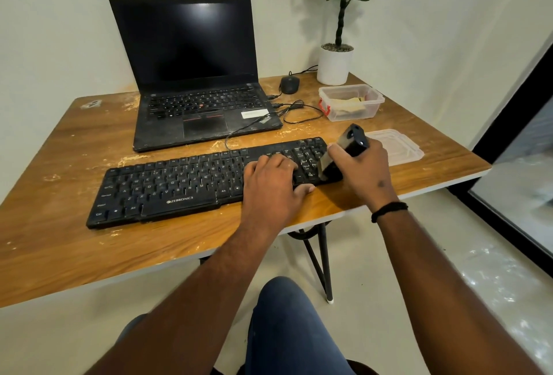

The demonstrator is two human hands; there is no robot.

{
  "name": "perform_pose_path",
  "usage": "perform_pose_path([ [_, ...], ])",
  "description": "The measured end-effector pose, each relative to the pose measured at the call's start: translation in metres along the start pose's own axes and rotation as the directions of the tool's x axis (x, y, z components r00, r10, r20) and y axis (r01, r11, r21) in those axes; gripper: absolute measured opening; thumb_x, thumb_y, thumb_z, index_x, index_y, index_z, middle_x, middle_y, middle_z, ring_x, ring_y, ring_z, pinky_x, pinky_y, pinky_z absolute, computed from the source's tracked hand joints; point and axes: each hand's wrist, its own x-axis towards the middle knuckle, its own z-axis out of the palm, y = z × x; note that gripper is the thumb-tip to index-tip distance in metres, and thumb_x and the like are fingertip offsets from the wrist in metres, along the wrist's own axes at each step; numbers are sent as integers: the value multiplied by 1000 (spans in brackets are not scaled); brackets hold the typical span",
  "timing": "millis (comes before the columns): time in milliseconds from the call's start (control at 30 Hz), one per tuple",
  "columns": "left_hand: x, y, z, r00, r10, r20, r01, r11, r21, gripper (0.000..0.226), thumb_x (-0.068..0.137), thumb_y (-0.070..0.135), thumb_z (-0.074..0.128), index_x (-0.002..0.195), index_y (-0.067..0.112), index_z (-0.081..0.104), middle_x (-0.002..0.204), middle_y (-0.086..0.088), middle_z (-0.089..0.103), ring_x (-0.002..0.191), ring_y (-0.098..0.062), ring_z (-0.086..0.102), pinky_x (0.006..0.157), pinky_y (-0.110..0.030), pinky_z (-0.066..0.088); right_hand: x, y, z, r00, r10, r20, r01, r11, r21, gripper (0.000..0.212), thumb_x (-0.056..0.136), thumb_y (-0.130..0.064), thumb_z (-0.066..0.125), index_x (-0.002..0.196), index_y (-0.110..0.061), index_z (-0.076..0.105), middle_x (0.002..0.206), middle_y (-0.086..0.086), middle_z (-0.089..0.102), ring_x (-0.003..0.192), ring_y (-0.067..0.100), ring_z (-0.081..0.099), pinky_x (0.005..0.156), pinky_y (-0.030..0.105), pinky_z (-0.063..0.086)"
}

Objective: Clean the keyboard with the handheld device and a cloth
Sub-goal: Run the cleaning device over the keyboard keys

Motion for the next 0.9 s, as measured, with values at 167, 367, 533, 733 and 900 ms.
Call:
perform_pose_path([
  [167, 0, 0, 0, 1000, -5, 8, 5, 1000, -9, 55, 88, 64, 63, 127, 25, 64, 124, 8, 62, 120, -14, 48, 109, -38, 31, 13, -8, -5, 977, -32, 210, 55, 993, -105, 18, 87, -34, 67, 74, -22, 62, 75, -6, 66, 74, 9, 62, 61, 25, 49],
  [367, 0, 0, 1, 1000, -5, 13, 5, 1000, -11, 55, 88, 65, 62, 127, 26, 65, 125, 8, 62, 120, -15, 48, 109, -38, 30, 25, -10, -9, 955, -59, 292, 87, 993, -83, 18, 88, -37, 68, 82, -21, 64, 83, -2, 68, 82, 13, 64, 65, 23, 50],
  [533, 0, 0, 1, 1000, -1, 9, 2, 1000, -13, 56, 88, 65, 61, 127, 25, 65, 125, 8, 62, 120, -14, 48, 108, -37, 31, 30, -11, -4, 958, -113, 265, 152, 980, -131, 21, 88, -39, 69, 87, -18, 65, 84, -2, 67, 79, 12, 62, 62, 20, 44],
  [733, 0, -2, 2, 1000, 6, 0, -6, 1000, -16, 56, 88, 65, 62, 126, 25, 65, 123, 8, 62, 118, -15, 49, 107, -38, 32, 45, -12, 3, 913, -18, 407, 61, 994, -93, 23, 85, -37, 70, 95, -17, 66, 95, 2, 69, 91, 18, 65, 72, 28, 53],
  [900, 0, -1, 2, 1000, 2, 0, -2, 1000, -15, 56, 88, 66, 61, 126, 25, 66, 123, 8, 62, 118, -14, 49, 106, -37, 30, 56, -14, 9, 896, -2, 445, 62, 991, -120, 22, 87, -36, 69, 98, -18, 64, 96, 2, 68, 94, 18, 64, 69, 24, 50],
])
